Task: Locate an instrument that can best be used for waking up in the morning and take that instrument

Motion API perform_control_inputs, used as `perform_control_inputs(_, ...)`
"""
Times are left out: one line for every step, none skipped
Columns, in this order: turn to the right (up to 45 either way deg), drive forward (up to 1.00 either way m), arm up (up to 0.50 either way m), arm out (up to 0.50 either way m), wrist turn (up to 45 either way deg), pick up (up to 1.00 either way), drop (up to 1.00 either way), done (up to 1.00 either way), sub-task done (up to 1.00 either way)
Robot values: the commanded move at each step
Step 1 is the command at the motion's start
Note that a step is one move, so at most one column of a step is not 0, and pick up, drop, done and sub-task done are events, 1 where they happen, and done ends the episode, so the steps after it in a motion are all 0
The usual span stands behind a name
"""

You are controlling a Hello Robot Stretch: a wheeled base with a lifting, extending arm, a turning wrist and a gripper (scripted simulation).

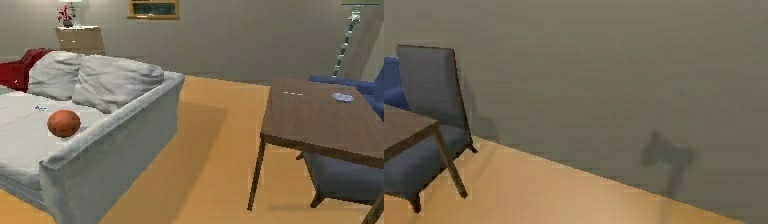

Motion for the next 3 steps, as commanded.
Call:
perform_control_inputs(0.0, 1.00, 0.00, 0.00, 0.0, 0.00, 0.00, 0.00, 0.00)
perform_control_inputs(6.0, 0.00, 0.00, 0.00, 0.0, 0.00, 0.00, 0.00, 0.00)
perform_control_inputs(0.0, 0.15, 0.00, 0.00, 0.0, 0.00, 0.00, 0.00, 0.00)
